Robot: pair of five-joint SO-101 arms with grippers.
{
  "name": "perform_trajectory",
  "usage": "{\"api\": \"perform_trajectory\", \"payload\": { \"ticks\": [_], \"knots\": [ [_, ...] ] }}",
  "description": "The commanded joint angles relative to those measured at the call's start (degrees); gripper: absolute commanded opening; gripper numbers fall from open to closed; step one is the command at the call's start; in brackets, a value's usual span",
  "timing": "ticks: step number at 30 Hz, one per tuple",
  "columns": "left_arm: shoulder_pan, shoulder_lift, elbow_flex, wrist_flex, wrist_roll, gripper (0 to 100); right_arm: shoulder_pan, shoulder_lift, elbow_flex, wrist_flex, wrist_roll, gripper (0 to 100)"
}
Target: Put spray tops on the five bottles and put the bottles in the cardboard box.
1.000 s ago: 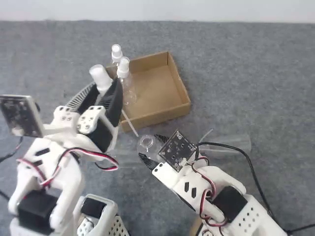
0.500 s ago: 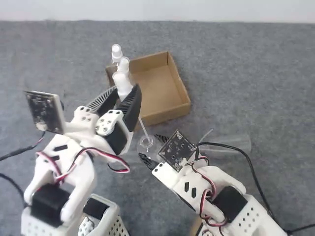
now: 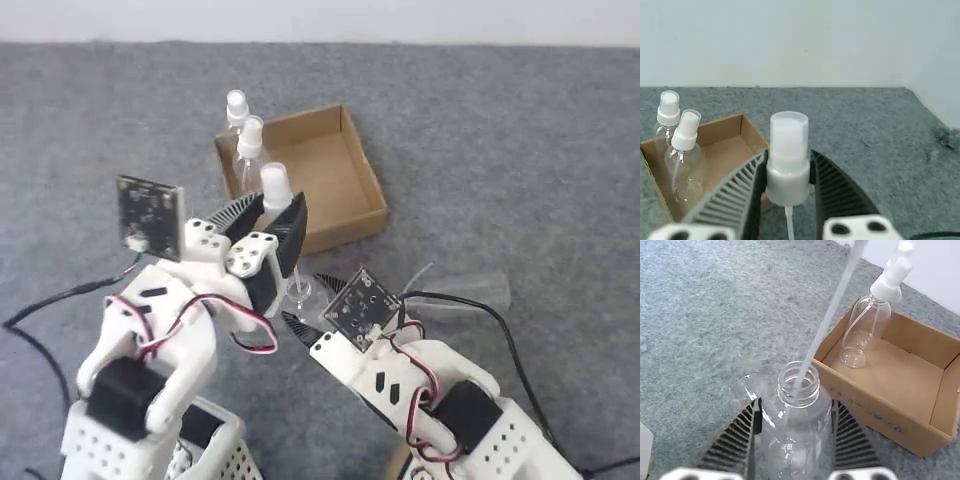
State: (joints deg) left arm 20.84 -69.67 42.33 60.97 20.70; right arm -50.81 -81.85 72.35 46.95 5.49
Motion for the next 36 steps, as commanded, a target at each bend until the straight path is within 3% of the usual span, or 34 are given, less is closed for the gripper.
{"api": "perform_trajectory", "payload": {
  "ticks": [1, 9, 21, 28, 36],
  "knots": [
    [0.35, -0.88, 1.27, -0.44, -0.79, 1, -0.4, 0.04, 0.44, 0.92, -0.53, 1.3],
    [0.44, -0.88, 9.36, -3.96, -2.81, 1, -0.04, 0.04, 0.44, 1.27, -0.53, 1.3],
    [0.53, -0.88, 10.42, -3.34, -2.81, 1, 4.18, 0.13, 1.23, -0.66, -0.62, 1.3],
    [5.63, -0.88, 10.77, -0.97, -2.9, 12, 4.26, 0.13, 4.04, -4.7, -0.35, 1.3],
    [5.54, -0.88, 11.56, -0.88, -2.9, 13, 4.26, 0.13, 3.96, -4.88, -0.35, 1.3]
  ]
}}
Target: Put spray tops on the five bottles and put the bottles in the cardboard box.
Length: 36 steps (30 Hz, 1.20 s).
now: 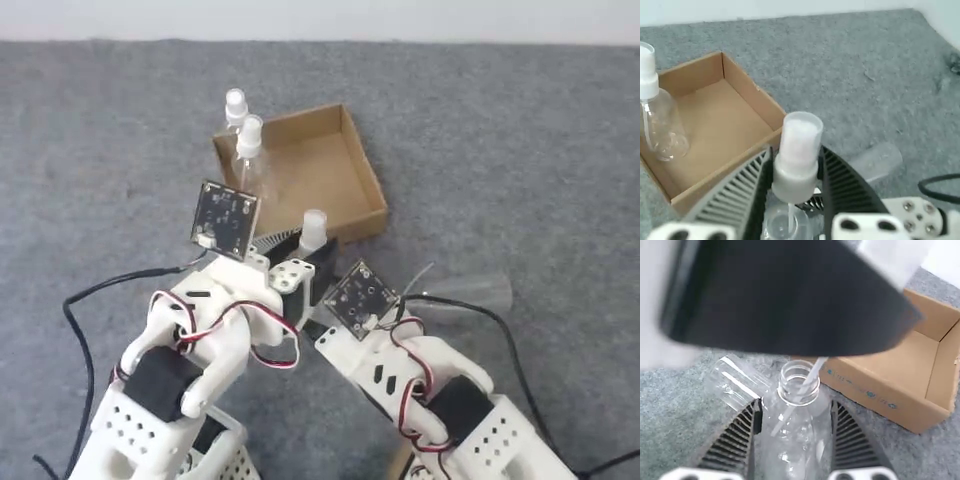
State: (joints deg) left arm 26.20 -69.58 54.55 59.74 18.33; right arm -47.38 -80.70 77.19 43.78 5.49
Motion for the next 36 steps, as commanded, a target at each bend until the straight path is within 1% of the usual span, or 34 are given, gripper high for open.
{"api": "perform_trajectory", "payload": {
  "ticks": [1, 6, 17, 22, 24, 30, 36],
  "knots": [
    [0.18, -0.97, -0.66, 0.44, -0.53, 14, 0.84, -1.01, -0.97, -1.71, -0.44, 1.3],
    [0.18, -0.97, -0.66, 0.53, -0.26, 21, 0.84, -1.1, -0.97, -1.71, -0.26, 1.3],
    [0.0, -1.05, -1.71, 1.67, -0.26, 21, 0.84, -1.1, -0.97, -1.71, -0.18, 1.3],
    [-3.78, -1.05, -2.07, 0.7, -0.26, 13, 0.84, -1.1, -0.97, -1.71, -0.18, 1.3],
    [-4.57, -1.05, -2.24, 0.62, -0.26, 11, 0.92, -1.1, -1.05, -1.71, -0.18, 1.3],
    [-4.31, -0.97, -1.89, 0.62, -0.26, 11, 1.01, -2.51, -0.97, -1.45, -0.18, 1.3],
    [-4.4, -0.97, -1.89, 0.97, -0.44, 10, 4.44, -12.0, 1.76, -1.27, -0.18, 1.3]
  ]
}}
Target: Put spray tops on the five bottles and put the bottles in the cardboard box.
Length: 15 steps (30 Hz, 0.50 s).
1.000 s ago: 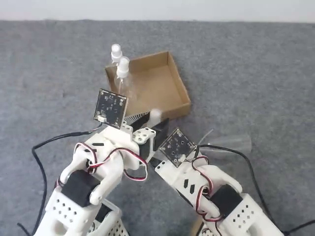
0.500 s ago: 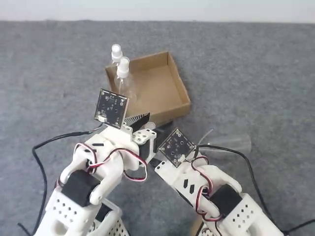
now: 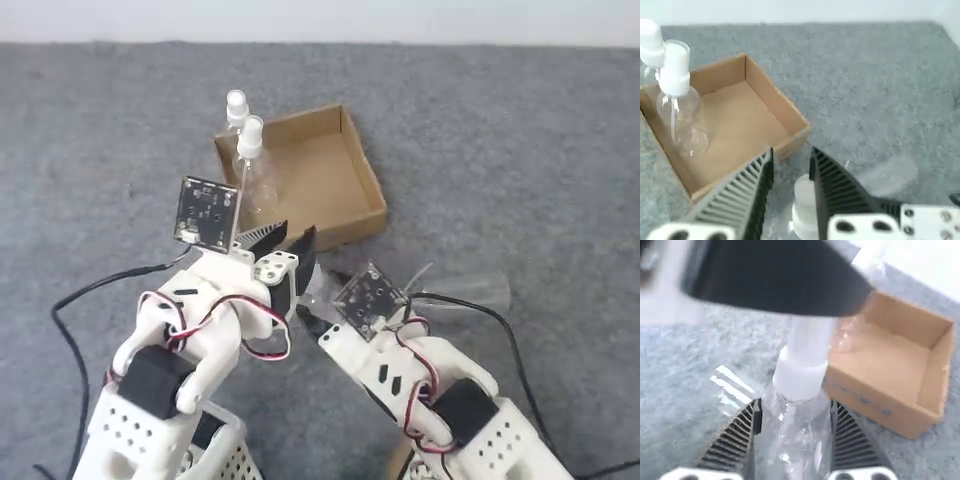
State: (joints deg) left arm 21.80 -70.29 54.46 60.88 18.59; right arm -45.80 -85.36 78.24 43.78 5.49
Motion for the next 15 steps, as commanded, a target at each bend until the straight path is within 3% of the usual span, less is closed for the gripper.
{"api": "perform_trajectory", "payload": {
  "ticks": [1, 12, 15],
  "knots": [
    [0.09, -0.26, -1.8, -0.18, -0.7, 10, 2.95, -9.01, 1.41, -1.27, -0.18, 1.3],
    [1.85, -0.53, -2.95, 1.58, -1.05, 11, 2.95, -15.43, 4.84, -1.54, -0.09, 1.3],
    [5.89, -3.34, -2.68, 2.9, -5.89, 11, 2.95, -15.43, 4.84, -1.45, -0.09, 1.3]
  ]
}}
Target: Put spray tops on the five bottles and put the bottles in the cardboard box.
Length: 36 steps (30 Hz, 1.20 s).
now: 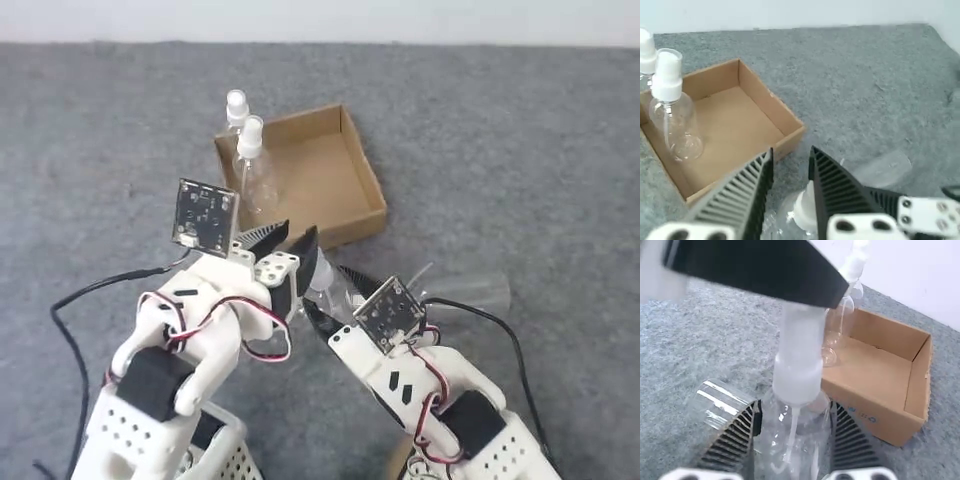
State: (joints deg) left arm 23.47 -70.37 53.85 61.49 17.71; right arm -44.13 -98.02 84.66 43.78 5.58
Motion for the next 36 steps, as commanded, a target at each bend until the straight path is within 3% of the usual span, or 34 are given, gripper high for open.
{"api": "perform_trajectory", "payload": {
  "ticks": [1, 11, 19, 22, 28, 36],
  "knots": [
    [4.92, -4.66, -1.45, 2.29, -6.24, 11, 1.27, -2.77, -1.58, -1.45, -0.18, 1.3],
    [-0.97, -22.33, 3.21, 1.49, -6.86, 16, 1.36, -2.77, -1.49, -1.36, -0.18, 1.3],
    [-1.85, -32.7, 7.34, -1.14, -7.03, 17, 1.36, -3.12, 0.26, -1.8, -0.44, 1.3],
    [-7.56, -34.2, 9.1, -4.13, -7.03, 18, 1.54, -3.12, 0.26, -1.54, -0.53, 1.3],
    [-25.32, -34.02, 10.51, -3.69, -6.59, 17, 1.63, -3.3, 0.35, -1.71, -0.53, 1.3],
    [-32.0, -34.02, 14.64, -0.97, -6.77, 17, 1.63, -3.3, 0.35, -1.45, -0.62, 1.3]
  ]
}}
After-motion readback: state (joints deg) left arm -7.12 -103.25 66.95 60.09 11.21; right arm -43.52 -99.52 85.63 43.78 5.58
